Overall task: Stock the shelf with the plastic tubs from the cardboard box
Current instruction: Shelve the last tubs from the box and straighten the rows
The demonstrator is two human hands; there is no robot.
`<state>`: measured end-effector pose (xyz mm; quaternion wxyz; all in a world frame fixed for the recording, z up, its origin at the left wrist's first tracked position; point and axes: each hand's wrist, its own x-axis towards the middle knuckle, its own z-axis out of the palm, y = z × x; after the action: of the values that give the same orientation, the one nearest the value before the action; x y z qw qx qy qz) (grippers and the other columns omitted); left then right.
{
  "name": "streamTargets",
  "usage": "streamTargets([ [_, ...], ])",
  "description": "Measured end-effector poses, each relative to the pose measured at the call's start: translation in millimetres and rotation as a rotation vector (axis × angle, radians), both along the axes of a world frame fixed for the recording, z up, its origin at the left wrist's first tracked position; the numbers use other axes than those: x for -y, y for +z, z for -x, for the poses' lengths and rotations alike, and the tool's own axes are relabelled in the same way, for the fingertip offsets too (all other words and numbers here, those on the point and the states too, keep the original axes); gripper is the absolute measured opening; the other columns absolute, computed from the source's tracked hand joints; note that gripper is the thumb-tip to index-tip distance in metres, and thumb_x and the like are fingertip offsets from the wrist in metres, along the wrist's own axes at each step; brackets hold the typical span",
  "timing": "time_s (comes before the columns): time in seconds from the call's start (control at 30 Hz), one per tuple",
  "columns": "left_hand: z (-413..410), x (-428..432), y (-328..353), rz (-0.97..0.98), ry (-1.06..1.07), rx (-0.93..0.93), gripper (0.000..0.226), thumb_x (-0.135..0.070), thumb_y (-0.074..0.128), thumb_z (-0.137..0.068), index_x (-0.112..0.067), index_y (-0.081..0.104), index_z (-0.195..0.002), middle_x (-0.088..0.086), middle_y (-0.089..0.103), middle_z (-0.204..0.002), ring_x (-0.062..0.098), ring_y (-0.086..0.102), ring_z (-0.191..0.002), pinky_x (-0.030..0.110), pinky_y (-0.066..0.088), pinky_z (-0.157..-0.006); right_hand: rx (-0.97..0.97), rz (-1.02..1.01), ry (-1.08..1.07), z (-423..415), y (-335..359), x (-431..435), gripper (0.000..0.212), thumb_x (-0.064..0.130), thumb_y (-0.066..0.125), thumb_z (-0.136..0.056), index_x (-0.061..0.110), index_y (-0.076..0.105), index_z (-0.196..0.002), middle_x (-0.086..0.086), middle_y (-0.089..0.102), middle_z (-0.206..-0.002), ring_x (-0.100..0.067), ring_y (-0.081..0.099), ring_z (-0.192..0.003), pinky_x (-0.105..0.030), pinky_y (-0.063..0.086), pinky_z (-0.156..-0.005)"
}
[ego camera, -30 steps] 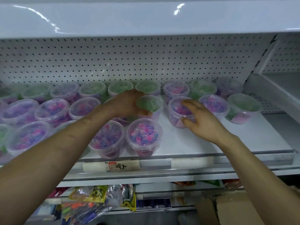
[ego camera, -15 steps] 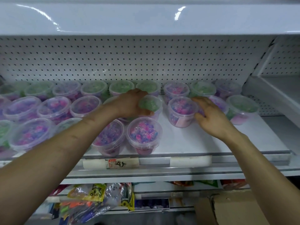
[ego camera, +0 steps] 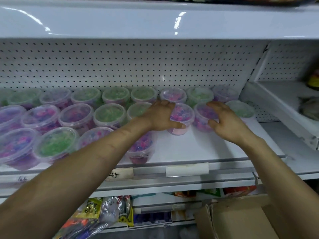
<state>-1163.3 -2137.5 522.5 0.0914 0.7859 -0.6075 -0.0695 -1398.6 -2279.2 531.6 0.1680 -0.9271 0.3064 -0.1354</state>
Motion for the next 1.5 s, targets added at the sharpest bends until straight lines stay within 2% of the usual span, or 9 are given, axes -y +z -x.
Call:
streamTargets([
  [0.37,-7,4,6,-0.043,0.057,-0.011,0.094,-0.078,0.068,-0.074,-0.014,0.048,-0.140,0.011,0.057,-0.141,0.034,0.053,-0.126,0.043,0.038,-0.108,-0.042,-0.041,0.042,4,-12,8,0.064,0.018,0.061,-0.098,0.011,0.040,-0.159,-0.010,0.040,-0.163,-0.027,0.039,-0.149,-0.029,0.030,-0.117],
  [0.53,-10,2,11,-0.050,0.028,0.024,0.110,-0.075,0.071,-0.076,-0.020,0.026,-0.160,0.012,0.029,-0.164,0.033,0.025,-0.152,0.047,0.019,-0.124,-0.047,-0.062,0.037,3,-12,14,0.062,0.021,0.062,-0.099,0.010,0.043,-0.157,-0.009,0.042,-0.162,-0.026,0.042,-0.146,-0.024,0.029,-0.112],
  [0.7,-4,5,1,-0.011,0.063,0.034,0.112,-0.083,0.066,-0.072,-0.022,0.027,-0.157,0.015,0.033,-0.157,0.039,0.029,-0.146,0.052,0.030,-0.118,-0.084,-0.042,0.030,4,-1,22,0.070,0.038,0.067,-0.097,0.018,0.041,-0.159,-0.007,0.042,-0.162,-0.027,0.040,-0.147,-0.033,0.032,-0.117],
  [0.8,-8,3,4,-0.016,0.043,0.024,0.110,-0.079,0.069,-0.075,-0.020,0.027,-0.158,0.014,0.034,-0.159,0.037,0.031,-0.146,0.049,0.029,-0.119,-0.130,-0.090,0.040,5,0,42,0.067,0.059,0.066,-0.085,0.038,0.048,-0.146,0.003,0.058,-0.146,-0.022,0.054,-0.133,-0.045,0.047,-0.112],
  [1.0,-16,-1,13,-0.056,0.018,0.029,0.107,-0.069,0.074,-0.079,-0.018,0.026,-0.160,0.013,0.034,-0.161,0.034,0.033,-0.146,0.040,0.026,-0.117,-0.098,-0.130,0.148,3,14,39,0.050,0.037,0.071,-0.075,0.033,0.065,-0.124,0.010,0.073,-0.119,-0.012,0.068,-0.109,-0.041,0.057,-0.096],
  [1.2,-10,4,10,-0.037,0.029,0.013,0.109,-0.077,0.069,-0.077,-0.022,0.024,-0.160,0.011,0.030,-0.163,0.034,0.029,-0.149,0.046,0.026,-0.120,-0.121,-0.042,0.136,-4,13,41,0.081,0.071,0.072,-0.077,0.040,0.049,-0.147,0.006,0.055,-0.149,-0.024,0.040,-0.141,-0.048,0.035,-0.119],
  [1.3,-6,3,9,-0.024,0.033,0.005,0.108,-0.074,0.071,-0.078,-0.020,0.026,-0.160,0.012,0.031,-0.163,0.033,0.030,-0.149,0.045,0.027,-0.119,-0.116,-0.095,0.122,-3,12,45,0.085,0.061,0.075,-0.079,0.035,0.041,-0.153,-0.001,0.044,-0.156,-0.024,0.035,-0.146,-0.045,0.035,-0.120],
  [1.4,-7,2,13,-0.025,0.021,-0.002,0.108,-0.070,0.074,-0.079,-0.019,0.027,-0.161,0.011,0.033,-0.163,0.031,0.033,-0.148,0.041,0.027,-0.119,-0.120,-0.193,0.185,-4,16,45,0.072,0.025,0.077,-0.082,0.022,0.048,-0.148,-0.001,0.055,-0.145,-0.017,0.051,-0.134,-0.021,0.043,-0.110],
  [1.5,-7,1,18,-0.047,0.017,-0.022,0.106,-0.065,0.075,-0.081,-0.018,0.024,-0.162,0.011,0.031,-0.165,0.031,0.031,-0.150,0.040,0.024,-0.120,-0.084,-0.172,0.192,-7,13,47,0.063,0.040,0.079,-0.077,0.029,0.057,-0.135,0.004,0.063,-0.133,-0.016,0.059,-0.123,-0.040,0.050,-0.107],
])
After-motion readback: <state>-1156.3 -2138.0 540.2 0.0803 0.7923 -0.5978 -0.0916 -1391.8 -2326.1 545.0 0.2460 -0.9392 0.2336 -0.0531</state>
